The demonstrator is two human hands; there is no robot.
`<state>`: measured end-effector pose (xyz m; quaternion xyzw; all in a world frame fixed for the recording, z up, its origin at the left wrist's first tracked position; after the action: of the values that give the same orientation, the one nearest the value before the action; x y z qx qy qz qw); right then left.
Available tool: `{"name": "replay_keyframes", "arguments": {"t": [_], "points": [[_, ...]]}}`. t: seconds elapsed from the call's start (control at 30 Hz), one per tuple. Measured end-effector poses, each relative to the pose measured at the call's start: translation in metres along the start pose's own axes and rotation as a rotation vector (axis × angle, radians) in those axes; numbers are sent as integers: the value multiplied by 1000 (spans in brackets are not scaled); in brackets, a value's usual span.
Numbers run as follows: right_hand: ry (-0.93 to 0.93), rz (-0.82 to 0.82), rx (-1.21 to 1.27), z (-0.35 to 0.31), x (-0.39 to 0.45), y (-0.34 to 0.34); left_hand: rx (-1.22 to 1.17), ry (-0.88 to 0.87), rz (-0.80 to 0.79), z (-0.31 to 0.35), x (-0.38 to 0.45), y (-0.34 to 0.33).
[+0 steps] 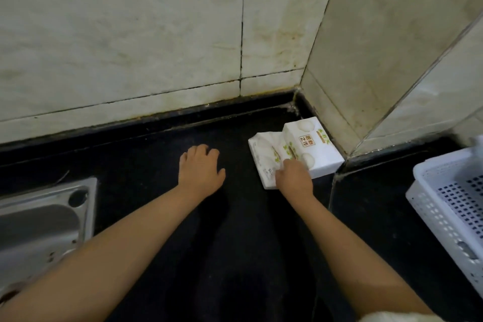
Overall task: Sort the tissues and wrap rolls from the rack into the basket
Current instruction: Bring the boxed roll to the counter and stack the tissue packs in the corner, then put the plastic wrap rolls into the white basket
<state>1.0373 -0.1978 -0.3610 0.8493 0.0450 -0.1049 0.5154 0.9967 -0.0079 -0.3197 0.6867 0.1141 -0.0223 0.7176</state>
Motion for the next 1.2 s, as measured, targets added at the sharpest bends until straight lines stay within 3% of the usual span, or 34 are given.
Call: {"name": "replay_keyframes", "arguments": {"t": [0.27, 0.47, 0.6, 0.8, 1.2], "points": [[22, -46, 73, 6, -34, 10, 97, -60, -125, 10, -26, 12], [9, 31, -88, 32, -123, 64, 205, -357, -49, 61, -76, 31], [-135, 145, -154, 63, -227, 99, 212, -657, 38, 110, -148, 40], [-392, 314, -167, 127, -406, 131, 277, -1084, 38, 209, -305, 30], [-1000, 492, -41, 276, -773, 154, 347, -1626, 102, 374, -620, 5]]}}
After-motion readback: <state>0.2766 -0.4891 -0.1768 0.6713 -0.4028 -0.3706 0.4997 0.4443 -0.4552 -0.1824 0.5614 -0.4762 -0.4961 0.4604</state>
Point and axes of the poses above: each hand's wrist, its own x-axis towards the middle knuckle, its own y-axis out of the back of the hand, z = x × y, the point moved 6 cm from there along x, towards the middle knuckle, and after that the axes turned 6 degrees about x, right-handed, at the moved point
